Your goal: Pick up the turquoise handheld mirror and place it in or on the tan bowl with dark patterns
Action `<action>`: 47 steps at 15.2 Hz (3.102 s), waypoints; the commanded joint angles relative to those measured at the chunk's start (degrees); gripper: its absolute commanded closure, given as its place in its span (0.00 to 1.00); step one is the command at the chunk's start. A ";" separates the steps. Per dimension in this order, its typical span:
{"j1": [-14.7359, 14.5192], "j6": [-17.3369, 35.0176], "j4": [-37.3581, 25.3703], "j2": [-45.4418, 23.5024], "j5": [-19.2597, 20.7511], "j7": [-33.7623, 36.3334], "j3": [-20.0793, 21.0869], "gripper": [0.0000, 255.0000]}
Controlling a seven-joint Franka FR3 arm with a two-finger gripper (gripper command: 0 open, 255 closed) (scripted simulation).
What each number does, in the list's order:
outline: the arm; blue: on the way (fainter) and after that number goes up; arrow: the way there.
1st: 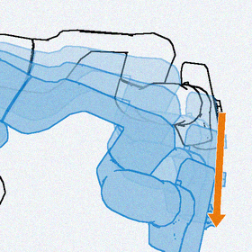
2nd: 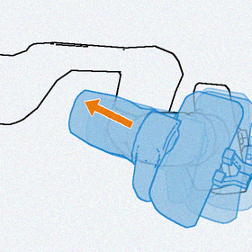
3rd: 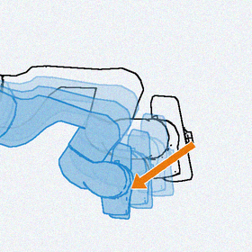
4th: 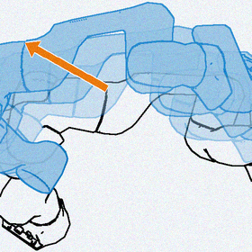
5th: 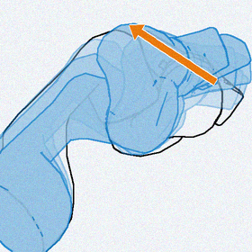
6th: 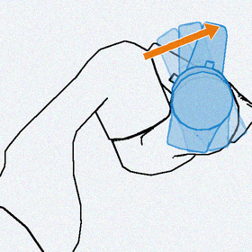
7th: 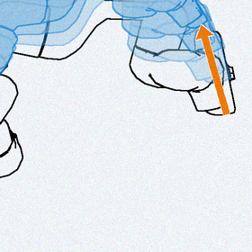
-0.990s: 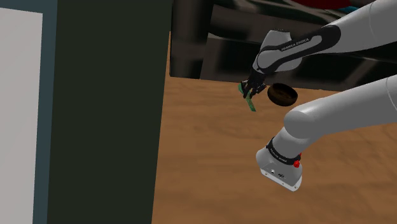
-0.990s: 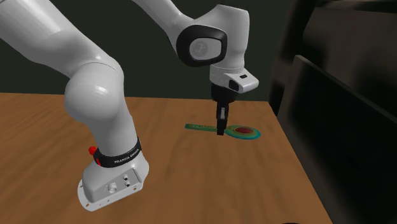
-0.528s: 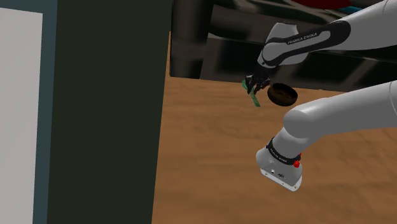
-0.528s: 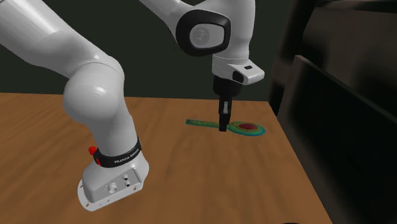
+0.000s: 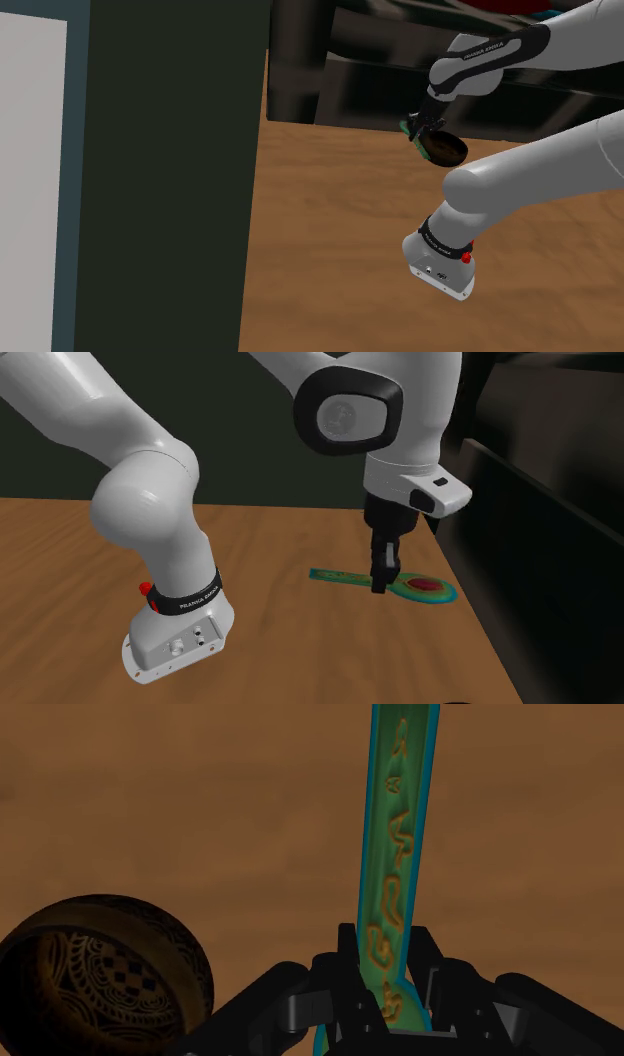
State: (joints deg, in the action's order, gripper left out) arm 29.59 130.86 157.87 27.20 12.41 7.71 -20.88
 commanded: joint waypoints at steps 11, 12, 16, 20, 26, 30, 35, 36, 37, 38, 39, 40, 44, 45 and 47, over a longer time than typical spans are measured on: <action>2.25 1.52 -16.49 -17.30 -4.28 -21.50 -14.69 1.00; 2.28 1.43 -18.23 -19.11 -5.53 -23.57 -15.73 1.00; 3.12 0.51 -25.77 -27.03 -11.84 -32.32 -19.05 1.00; 4.90 0.80 -30.17 -33.33 -17.29 -38.32 -19.77 1.00; 5.65 4.93 -28.89 -37.23 -21.12 -40.99 -18.91 1.00; 6.40 7.53 -28.33 -40.00 -23.98 -42.96 -17.96 1.00; 6.76 8.50 -28.17 -41.08 -25.11 -43.74 -17.49 1.00; 6.75 8.50 -28.17 -41.08 -25.11 -43.74 -17.49 1.00; 6.74 8.50 -28.17 -41.08 -25.12 -43.74 -17.50 1.00; 6.74 8.50 -28.17 -41.09 -25.12 -43.74 -17.51 1.00; 6.73 8.50 -28.17 -41.09 -25.12 -43.74 -17.51 1.00; 6.71 8.37 -28.23 -40.99 -25.01 -43.69 -17.57 0.00; 6.71 8.40 -28.16 -40.95 -24.98 -43.69 -17.59 0.00; 6.73 8.50 -28.17 -41.09 -25.12 -43.74 -17.51 0.00; 5.48 5.26 -28.86 -37.69 -21.62 -41.32 -19.05 0.00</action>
State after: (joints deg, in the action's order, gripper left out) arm 35.44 137.54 129.65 -11.50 -10.41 -34.46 -39.46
